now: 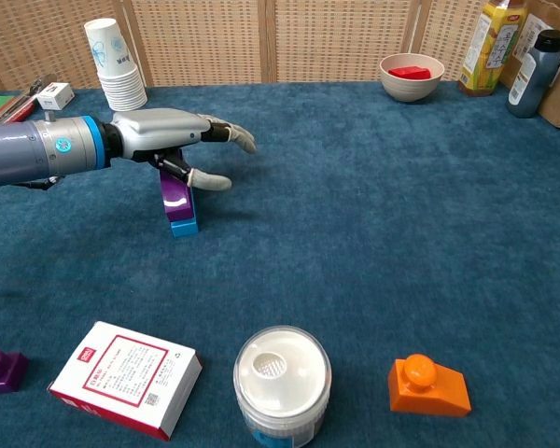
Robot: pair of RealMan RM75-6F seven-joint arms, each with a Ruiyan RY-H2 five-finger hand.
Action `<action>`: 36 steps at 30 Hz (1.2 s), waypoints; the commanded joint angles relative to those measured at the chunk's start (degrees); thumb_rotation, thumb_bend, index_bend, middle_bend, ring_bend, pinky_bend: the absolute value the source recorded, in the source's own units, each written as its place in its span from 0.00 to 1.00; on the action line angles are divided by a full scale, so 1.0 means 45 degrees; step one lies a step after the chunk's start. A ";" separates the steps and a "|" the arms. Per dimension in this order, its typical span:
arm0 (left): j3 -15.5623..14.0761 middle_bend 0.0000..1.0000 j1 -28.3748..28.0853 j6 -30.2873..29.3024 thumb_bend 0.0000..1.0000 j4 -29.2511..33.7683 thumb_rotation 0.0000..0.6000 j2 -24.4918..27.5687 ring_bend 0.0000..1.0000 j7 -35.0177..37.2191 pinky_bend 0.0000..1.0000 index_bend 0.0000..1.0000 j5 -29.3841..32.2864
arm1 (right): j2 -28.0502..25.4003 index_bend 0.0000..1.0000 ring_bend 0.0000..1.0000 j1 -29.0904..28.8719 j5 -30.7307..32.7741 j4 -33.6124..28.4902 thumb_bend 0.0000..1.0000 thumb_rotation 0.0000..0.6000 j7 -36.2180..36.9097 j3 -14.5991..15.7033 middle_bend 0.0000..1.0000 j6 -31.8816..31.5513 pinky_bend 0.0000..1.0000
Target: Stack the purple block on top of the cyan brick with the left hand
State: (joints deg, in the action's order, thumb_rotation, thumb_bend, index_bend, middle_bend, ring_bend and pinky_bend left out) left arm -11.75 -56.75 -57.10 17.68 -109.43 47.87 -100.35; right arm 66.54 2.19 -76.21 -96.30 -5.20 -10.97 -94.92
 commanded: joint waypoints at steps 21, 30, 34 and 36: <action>0.0130 0.01 0.0244 0.0025 0.23 -0.0588 0.21 -0.0452 0.00 -0.0046 0.00 0.10 0.0153 | -0.0043 0.26 0.00 0.0079 0.0012 -0.0047 0.28 1.00 -0.0003 -0.0055 0.18 -0.0029 0.15; 0.0141 0.01 0.0210 0.0273 0.23 -0.0589 0.21 -0.0514 0.00 -0.0028 0.00 0.10 0.0184 | -0.0049 0.26 0.00 0.0108 0.0005 -0.0058 0.28 1.00 0.0010 -0.0057 0.18 -0.0041 0.15; 0.0143 0.01 0.0172 0.0374 0.23 -0.0605 0.22 -0.0550 0.00 -0.0089 0.00 0.10 0.0187 | -0.0060 0.26 0.00 0.0133 0.0008 -0.0075 0.28 1.00 0.0013 -0.0062 0.18 -0.0066 0.15; 0.0141 0.01 0.0161 0.0450 0.23 -0.0599 0.21 -0.0566 0.00 -0.0104 0.00 0.10 0.0192 | -0.0069 0.26 0.00 0.0142 0.0008 -0.0084 0.28 1.00 0.0011 -0.0067 0.18 -0.0077 0.15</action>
State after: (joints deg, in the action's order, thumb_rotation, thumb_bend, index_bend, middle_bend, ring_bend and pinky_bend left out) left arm -11.11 -56.00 -55.15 14.98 -111.95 47.43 -99.49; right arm 66.24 2.83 -76.17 -96.68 -5.14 -11.27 -95.27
